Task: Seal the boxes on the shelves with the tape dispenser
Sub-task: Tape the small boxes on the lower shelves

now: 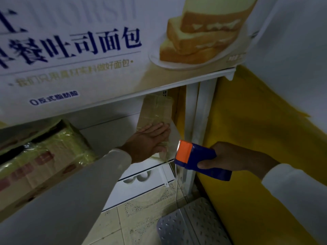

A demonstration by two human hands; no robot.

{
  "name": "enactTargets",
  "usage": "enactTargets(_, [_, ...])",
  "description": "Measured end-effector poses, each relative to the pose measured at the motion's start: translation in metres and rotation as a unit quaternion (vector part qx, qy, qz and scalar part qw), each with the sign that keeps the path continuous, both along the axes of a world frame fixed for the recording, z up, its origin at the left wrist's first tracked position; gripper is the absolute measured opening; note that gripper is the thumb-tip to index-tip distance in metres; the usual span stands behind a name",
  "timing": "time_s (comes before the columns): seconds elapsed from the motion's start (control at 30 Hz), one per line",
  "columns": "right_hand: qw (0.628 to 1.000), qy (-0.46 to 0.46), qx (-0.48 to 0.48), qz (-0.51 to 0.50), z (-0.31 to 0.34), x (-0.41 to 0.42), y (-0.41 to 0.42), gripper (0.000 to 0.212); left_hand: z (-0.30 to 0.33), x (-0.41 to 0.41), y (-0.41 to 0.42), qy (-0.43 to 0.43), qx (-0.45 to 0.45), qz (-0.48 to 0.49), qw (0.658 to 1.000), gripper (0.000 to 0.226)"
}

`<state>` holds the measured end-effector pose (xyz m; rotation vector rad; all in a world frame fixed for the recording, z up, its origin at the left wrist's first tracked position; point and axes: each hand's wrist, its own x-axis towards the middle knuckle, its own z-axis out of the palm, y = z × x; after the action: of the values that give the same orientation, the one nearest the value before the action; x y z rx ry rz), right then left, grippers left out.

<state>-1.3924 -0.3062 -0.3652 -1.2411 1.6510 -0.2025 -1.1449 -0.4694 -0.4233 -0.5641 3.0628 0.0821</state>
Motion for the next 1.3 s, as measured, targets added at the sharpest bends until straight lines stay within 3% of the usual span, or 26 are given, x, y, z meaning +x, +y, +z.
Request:
enactTargets(0.17, [0.997, 0.078, -0.01, 0.014, 0.004, -0.004, 0.003, 0.05, -0.002, 0.0, -0.001, 0.003, 0.02, 0.005, 1.0, 0.064])
enactTargets(0.3, [0.985, 0.169, -0.021, 0.03, -0.012, 0.022, -0.015, 0.049, -0.005, 0.0, 0.0, 0.003, 0.025, 0.007, 1.0, 0.064])
enactTargets(0.4, [0.956, 0.286, -0.064, 0.028, -0.026, 0.035, -0.027, 0.047, -0.005, 0.002, -0.002, 0.02, 0.04, 0.008, 0.999, 0.064])
enactTargets(0.5, [0.921, 0.389, -0.014, 0.017, -0.04, 0.016, 0.0, 0.041, -0.005, 0.004, -0.001, 0.017, 0.053, 0.012, 0.998, 0.065])
enactTargets(0.6, [0.946, 0.32, 0.012, -0.041, -0.052, 0.01, 0.021, 0.053, -0.004, -0.001, 0.008, 0.041, 0.047, 0.069, 0.996, 0.077])
enactTargets(0.77, [0.97, 0.192, -0.098, -0.115, -0.049, 0.029, 0.014, 0.058, -0.005, -0.021, 0.031, 0.031, -0.021, 0.236, 0.971, 0.092])
enactTargets(0.87, [0.968, 0.166, -0.117, -0.145, -0.048, 0.031, 0.017, 0.057, -0.003, -0.025, 0.024, -0.001, -0.006, 0.214, 0.977, 0.089])
enactTargets(1.03, [0.97, 0.115, -0.141, -0.16, -0.036, 0.024, 0.029, 0.053, 0.0, 0.006, 0.029, 0.022, 0.049, 0.108, 0.993, 0.074])
enactTargets(1.1, [0.969, 0.09, -0.155, -0.173, -0.028, 0.019, 0.037, 0.052, 0.002, 0.027, 0.025, 0.04, 0.032, 0.112, 0.992, 0.067])
enactTargets(1.17, [0.968, 0.083, -0.159, -0.175, -0.022, 0.014, 0.048, 0.047, 0.006, 0.048, 0.021, 0.045, 0.011, 0.142, 0.989, 0.075])
enactTargets(1.23, [0.967, 0.087, -0.157, -0.182, -0.019, 0.01, 0.056, 0.046, 0.011, 0.064, 0.017, 0.005, -0.026, 0.162, 0.986, 0.08])
enactTargets(1.3, [0.965, 0.082, -0.153, -0.196, -0.018, 0.009, 0.062, 0.045, 0.019, 0.068, 0.017, 0.005, -0.053, 0.186, 0.981, 0.062])
